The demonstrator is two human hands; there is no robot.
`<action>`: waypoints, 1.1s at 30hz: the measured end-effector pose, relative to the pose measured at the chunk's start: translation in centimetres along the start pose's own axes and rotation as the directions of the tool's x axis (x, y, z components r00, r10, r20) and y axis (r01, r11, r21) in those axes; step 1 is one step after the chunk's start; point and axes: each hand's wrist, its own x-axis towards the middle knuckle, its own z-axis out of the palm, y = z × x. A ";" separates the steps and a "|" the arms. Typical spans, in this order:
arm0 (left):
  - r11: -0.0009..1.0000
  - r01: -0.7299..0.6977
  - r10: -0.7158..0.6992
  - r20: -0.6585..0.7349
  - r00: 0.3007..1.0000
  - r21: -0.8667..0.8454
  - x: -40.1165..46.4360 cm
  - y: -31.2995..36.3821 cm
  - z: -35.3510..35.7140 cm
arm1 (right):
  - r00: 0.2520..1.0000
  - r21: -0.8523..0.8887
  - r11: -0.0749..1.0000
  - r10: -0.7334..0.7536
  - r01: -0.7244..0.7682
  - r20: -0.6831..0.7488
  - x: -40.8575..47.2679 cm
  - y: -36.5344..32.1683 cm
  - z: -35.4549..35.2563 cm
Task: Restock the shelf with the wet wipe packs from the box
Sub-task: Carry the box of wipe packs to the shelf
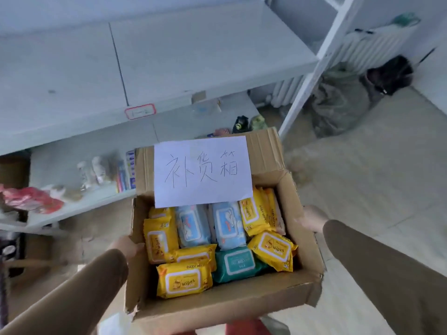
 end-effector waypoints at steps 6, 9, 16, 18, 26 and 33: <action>0.995 -0.096 0.095 0.035 0.995 0.022 3.2 14.9 4.1 | 0.995 0.083 0.991 0.102 -0.103 0.022 6.8 10.4 -7.2; 0.992 -0.123 0.121 0.059 0.991 0.040 5.3 21.2 5.6 | 0.988 0.111 0.982 0.155 -0.155 0.006 10.8 13.4 -10.4; 0.992 -0.122 0.121 0.040 0.992 0.030 9.9 33.7 8.8 | 0.972 0.241 0.945 0.234 -0.221 -0.027 20.4 19.1 -15.3; 0.994 -0.107 0.107 0.029 0.994 0.011 10.8 36.3 10.3 | 0.972 0.235 0.946 0.234 -0.223 -0.019 23.3 20.5 -16.2; 0.996 0.041 -0.042 -0.013 0.999 -0.079 14.1 43.8 18.3 | 0.983 0.200 0.964 0.184 -0.178 -0.012 37.4 24.6 -18.8; 0.979 0.165 -0.169 -0.019 0.986 -0.121 18.0 47.6 25.2 | 0.992 0.158 0.980 0.117 -0.124 0.052 48.5 26.9 -18.5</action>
